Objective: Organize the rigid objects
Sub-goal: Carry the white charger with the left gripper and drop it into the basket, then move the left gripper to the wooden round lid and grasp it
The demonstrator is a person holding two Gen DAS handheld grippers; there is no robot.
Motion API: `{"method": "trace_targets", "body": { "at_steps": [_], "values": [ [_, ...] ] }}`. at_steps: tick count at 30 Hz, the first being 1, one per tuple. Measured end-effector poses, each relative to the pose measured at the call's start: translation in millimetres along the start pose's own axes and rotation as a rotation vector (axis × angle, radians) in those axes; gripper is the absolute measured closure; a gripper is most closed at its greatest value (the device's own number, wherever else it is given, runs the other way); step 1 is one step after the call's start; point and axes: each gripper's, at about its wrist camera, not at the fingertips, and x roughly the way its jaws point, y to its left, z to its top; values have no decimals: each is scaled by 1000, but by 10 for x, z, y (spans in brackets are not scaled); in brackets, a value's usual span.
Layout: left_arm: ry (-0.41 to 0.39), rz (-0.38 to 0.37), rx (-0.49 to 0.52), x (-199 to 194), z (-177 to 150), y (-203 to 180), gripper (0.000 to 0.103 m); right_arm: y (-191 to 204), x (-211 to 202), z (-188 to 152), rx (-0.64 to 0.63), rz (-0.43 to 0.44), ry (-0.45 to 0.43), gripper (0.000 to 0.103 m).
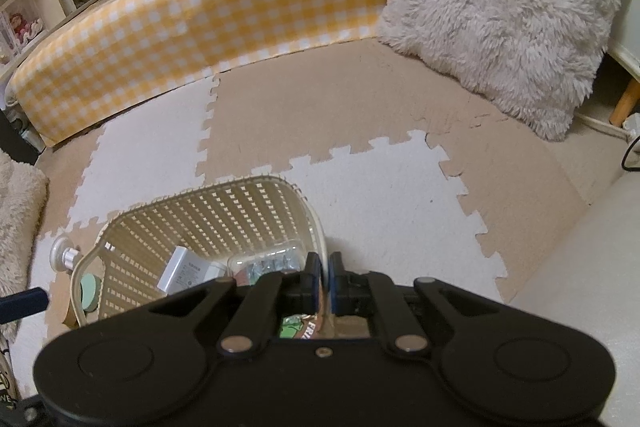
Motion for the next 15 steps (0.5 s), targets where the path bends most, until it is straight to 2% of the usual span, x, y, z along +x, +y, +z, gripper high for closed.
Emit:
{"method": "trace_targets", "body": {
  "at_steps": [6,10,15],
  "values": [
    [-47,25,-24,-110,-144,145,0,8,-11,-1,-3,-2,-2,98],
    [-81,60,-79,-179,-252,368,0,13,-8,1,-7,-4,-2,98],
    [-79,123,-167,-198,-397,704,0,20,-9,3,-10,-8,0,98]
  ]
}}
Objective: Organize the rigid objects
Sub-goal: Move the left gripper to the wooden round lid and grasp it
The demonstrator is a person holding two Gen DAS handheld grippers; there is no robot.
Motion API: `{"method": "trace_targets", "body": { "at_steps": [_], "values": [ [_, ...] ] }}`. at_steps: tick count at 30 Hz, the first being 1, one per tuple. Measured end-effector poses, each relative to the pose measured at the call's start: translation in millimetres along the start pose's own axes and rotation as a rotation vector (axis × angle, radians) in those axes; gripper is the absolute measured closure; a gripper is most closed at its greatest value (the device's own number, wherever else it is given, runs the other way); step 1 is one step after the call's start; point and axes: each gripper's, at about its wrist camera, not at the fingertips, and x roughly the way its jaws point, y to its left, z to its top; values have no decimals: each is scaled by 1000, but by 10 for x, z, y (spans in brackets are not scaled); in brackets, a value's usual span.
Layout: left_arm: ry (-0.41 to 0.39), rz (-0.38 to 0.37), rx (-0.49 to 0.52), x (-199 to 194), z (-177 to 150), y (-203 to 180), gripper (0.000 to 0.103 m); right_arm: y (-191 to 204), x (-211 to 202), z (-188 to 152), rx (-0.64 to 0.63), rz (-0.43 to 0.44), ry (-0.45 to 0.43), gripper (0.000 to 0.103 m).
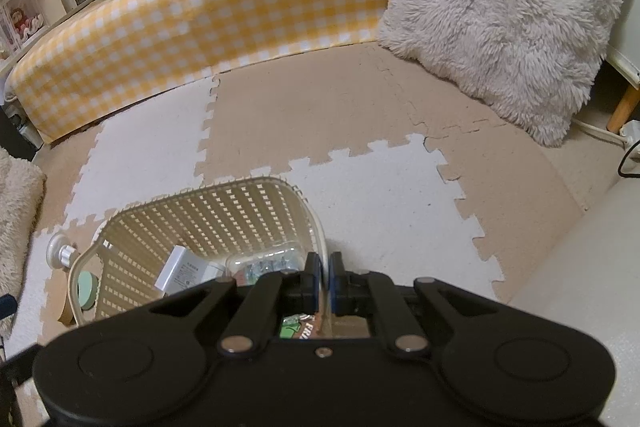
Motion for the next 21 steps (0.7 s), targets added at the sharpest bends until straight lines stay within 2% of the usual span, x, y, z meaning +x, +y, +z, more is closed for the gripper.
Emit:
{"method": "trace_targets", "body": {
  "at_steps": [12,21],
  "values": [
    [-21,131,-155,223,-296,665,0,3,2,-3,-5,-5,2,98],
    [-35,78,-376,432,-440,1047,0,14,-2,1,-12,-12,3,98]
  ]
}}
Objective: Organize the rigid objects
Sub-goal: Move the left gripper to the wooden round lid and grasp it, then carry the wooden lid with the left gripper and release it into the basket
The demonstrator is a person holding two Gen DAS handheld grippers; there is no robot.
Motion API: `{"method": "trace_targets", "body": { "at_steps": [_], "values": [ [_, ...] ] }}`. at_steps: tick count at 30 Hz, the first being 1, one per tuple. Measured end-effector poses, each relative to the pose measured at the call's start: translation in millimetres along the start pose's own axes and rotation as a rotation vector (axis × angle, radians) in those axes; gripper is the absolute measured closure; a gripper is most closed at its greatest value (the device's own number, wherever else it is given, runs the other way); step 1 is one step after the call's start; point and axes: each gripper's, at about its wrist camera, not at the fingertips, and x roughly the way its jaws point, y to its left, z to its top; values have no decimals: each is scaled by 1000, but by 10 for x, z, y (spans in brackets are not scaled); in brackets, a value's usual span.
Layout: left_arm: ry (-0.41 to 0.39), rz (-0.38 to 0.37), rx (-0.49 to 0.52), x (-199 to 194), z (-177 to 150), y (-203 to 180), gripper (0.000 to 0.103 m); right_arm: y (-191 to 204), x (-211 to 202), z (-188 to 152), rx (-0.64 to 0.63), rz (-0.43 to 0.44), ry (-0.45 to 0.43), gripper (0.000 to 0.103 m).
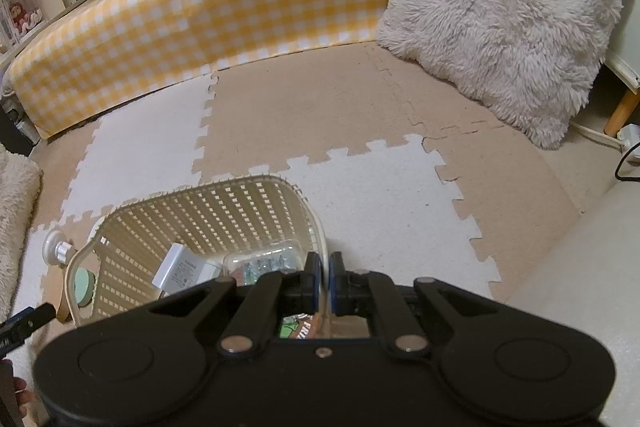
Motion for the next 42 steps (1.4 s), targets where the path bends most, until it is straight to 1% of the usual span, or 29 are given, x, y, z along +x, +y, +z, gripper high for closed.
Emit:
{"method": "trace_targets", "body": {
  "at_steps": [5,9,13,15,20,22,23,24,25,26,30,35,39,42],
  "values": [
    [-33,0,-76,100,-11,88,0,1,1,0,0,0,0,98],
    [-6,-22,-124,190,-23,134,0,1,1,0,0,0,0,98],
    [-18,-4,-141,205,-22,129,0,2,0,-1,-1,0,0,98],
    [-20,12,-128,220,-21,108,2,1,-1,-1,-1,-1,0,98],
    [-35,67,-60,246,-32,47,13,-5,2,8,-2,-2,0,98],
    [-42,81,-50,253,-18,47,23,-4,2,7,-3,-3,0,98],
    [-46,90,-42,256,-9,47,26,-5,1,7,-3,-3,0,98],
    [-48,95,-37,259,-3,48,32,-5,1,8,-3,-3,0,98],
    [-50,91,-35,258,3,55,35,-7,0,9,-3,-3,0,98],
    [-50,85,-35,254,7,60,35,-7,0,10,-3,-3,0,98],
    [-52,100,-12,238,4,36,35,-4,0,9,-3,-3,1,98],
    [-63,112,-16,170,10,19,35,-4,-2,11,-3,-4,2,98],
    [-64,128,-4,69,17,-11,35,-11,-2,18,-5,-5,3,98],
    [-69,121,-25,-47,22,-21,35,-8,2,25,-5,-6,4,98]
  ]
}}
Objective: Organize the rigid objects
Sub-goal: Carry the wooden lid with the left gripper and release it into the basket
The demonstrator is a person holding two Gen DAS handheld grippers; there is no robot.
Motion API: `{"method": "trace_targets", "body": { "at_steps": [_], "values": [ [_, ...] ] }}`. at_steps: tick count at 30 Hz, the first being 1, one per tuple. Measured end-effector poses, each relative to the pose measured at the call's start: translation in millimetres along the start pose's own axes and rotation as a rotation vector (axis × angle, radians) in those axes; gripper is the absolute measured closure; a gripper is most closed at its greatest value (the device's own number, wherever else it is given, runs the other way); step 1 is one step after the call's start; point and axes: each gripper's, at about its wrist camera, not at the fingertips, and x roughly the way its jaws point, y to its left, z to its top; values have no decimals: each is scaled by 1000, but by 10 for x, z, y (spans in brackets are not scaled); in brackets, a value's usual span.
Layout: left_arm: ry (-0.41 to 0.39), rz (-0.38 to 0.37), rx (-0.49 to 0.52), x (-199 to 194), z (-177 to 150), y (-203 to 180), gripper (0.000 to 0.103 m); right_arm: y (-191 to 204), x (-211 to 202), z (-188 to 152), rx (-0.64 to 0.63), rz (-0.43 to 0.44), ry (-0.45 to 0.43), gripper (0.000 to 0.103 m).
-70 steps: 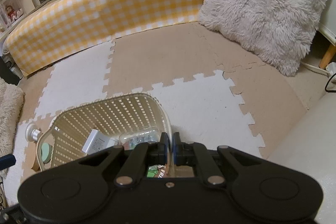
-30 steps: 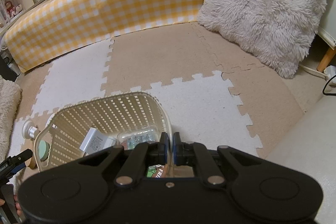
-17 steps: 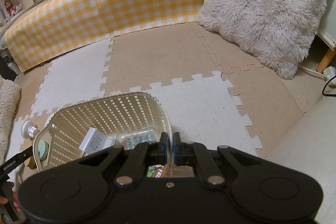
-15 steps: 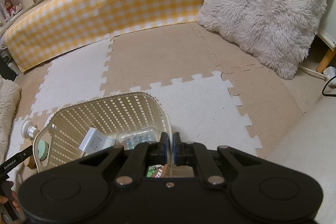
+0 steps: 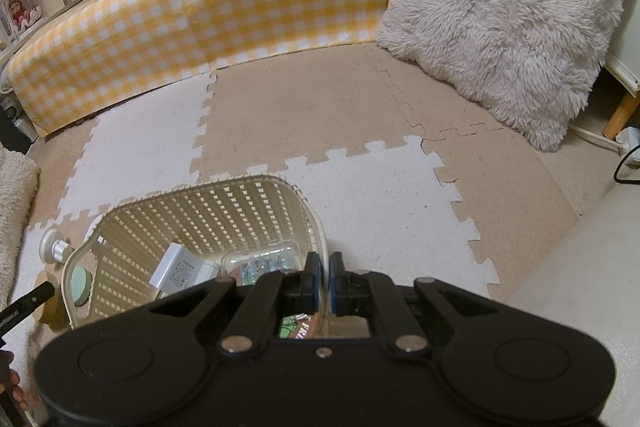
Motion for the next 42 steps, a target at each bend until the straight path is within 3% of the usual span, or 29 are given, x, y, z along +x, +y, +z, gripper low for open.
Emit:
{"method": "trace_targets", "body": {
  "at_steps": [9,20,28,36,42],
  "values": [
    [-44,-91,5,-454,102,-248,35,-1,9,-2,1,1,0,98],
    [-58,-312,163,-816,121,-1060,35,18,22,-17,-4,-2,6,98],
    [0,-421,302,-722,7,-1720,35,20,24,-18,-1,2,7,98],
    [120,-407,461,-324,-180,-2196,35,6,32,-16,8,10,10,98],
    [175,-384,436,-87,-182,-2196,35,-19,33,-9,25,25,14,98]
  ]
}}
